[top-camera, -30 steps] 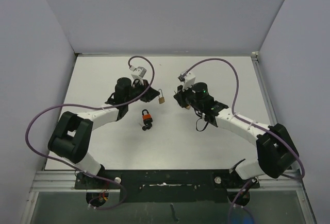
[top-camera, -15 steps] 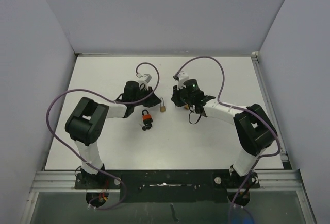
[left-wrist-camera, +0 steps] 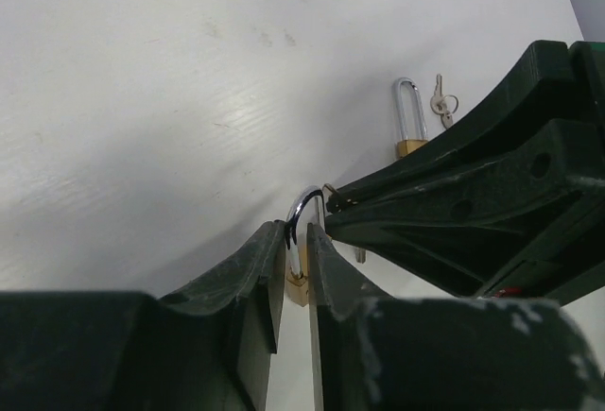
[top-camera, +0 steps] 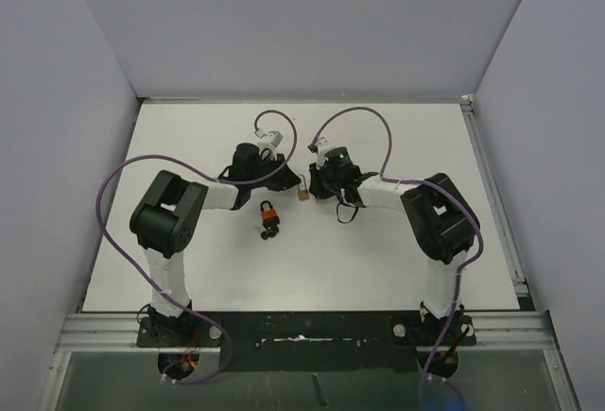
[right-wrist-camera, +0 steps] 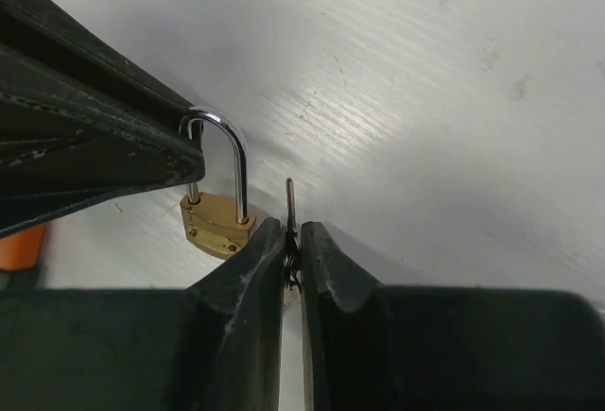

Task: Lock with the key
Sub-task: Place the lock at the center of the board.

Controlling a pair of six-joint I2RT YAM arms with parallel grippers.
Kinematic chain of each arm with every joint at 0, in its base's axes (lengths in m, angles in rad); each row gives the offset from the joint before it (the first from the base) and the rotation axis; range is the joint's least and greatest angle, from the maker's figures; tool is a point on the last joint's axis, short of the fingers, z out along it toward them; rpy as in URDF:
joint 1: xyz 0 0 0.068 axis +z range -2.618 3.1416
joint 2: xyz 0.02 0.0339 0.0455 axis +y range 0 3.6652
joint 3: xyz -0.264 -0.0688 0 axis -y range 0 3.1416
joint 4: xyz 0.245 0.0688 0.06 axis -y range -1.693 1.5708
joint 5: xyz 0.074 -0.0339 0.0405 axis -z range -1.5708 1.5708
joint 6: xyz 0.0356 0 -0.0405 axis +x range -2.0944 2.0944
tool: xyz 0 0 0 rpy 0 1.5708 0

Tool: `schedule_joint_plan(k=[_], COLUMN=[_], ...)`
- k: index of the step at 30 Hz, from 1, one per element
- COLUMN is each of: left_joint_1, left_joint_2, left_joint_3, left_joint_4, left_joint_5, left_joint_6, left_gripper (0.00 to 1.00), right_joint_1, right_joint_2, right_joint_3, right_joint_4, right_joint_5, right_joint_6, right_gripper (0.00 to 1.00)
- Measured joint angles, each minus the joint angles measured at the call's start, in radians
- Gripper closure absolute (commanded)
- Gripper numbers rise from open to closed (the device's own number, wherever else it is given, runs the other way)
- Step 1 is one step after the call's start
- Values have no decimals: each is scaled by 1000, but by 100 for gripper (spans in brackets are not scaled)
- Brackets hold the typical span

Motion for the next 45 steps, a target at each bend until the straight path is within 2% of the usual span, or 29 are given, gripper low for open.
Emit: schedule_joint_plan(k=[6,15,19,20,21,22,23,24,29,33,44,45], left_joint_1=[0,7,20,24,27,29,32,33,34,34,34,34], left_joint_2=[17,17,9,1,-11,-27,-49,-71,-213,-301,-386,-402], left_joint_3=[6,7,7,6,6,5,2,-2,-30,-50,-130,-138], left_joint_4=[-21,-28,-29,-31,-32,-35,-36,-36,-35,-30,-56,-63], left_joint_5=[-8,-11,-12,-15,-16,-21,-26,-29,-40,-48,-110,-119], left_joint_6=[23,25,25,25,26,27,27,28,32,32,41,45], left_gripper=[62,57,56,56,56,56,56,56,56,56,56,56], right_joint_1=[0,-1,-1,-1,-1,-1,0,0,-11,-50,-77,-75], right_joint_2=[31,20,-42,-68,-92,-128,-163,-197,-368,-455,-443,-441], right_joint_3=[18,16,6,5,5,5,5,5,2,-14,-65,-71], right_joint_4=[-2,3,-7,-13,-18,-22,-24,-25,-7,18,10,17], right_joint_5=[-4,11,32,43,51,66,80,95,121,120,-19,-33], right_joint_6=[5,-3,-15,-22,-27,-33,-36,-39,-47,41,48,45], right_gripper=[63,59,57,52,43,30,11,0,2,2,0,3])
